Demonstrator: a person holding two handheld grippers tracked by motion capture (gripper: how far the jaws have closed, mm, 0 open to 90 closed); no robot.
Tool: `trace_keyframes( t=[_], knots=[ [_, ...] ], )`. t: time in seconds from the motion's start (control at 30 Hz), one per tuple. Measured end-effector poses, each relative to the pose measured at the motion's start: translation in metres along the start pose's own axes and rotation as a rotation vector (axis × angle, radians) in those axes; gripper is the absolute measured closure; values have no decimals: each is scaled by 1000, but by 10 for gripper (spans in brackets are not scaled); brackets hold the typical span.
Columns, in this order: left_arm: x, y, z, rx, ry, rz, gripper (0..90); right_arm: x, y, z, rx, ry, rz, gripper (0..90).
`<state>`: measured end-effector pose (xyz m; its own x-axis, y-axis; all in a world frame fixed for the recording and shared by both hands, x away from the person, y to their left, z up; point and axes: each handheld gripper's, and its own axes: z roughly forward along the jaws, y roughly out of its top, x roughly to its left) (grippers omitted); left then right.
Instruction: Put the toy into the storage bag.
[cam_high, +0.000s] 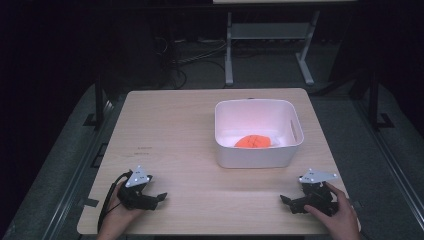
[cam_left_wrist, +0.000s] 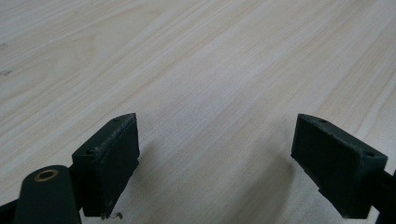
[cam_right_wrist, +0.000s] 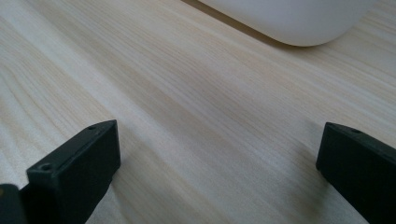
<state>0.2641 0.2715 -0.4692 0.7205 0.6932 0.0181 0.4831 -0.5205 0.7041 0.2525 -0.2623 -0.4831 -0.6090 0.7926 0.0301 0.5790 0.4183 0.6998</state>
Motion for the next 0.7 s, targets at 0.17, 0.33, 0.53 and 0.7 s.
trace_keyframes(
  t=[0.17, 0.33, 0.53, 0.7],
  knots=[
    [1, -4, 3, -14, -3, -12, 131, 0, 0, 0, 0, 0, 0, 0],
    [1, -5, 3, -20, -6, -10, 127, 0, 0, 0, 0, 0, 0, 0],
    [1, -5, 3, -19, -6, -10, 128, 0, 0, 0, 0, 0, 0, 0],
    [1, -5, 3, -20, -6, -10, 128, 0, 0, 0, 2, -1, 4, 0]
  ],
)
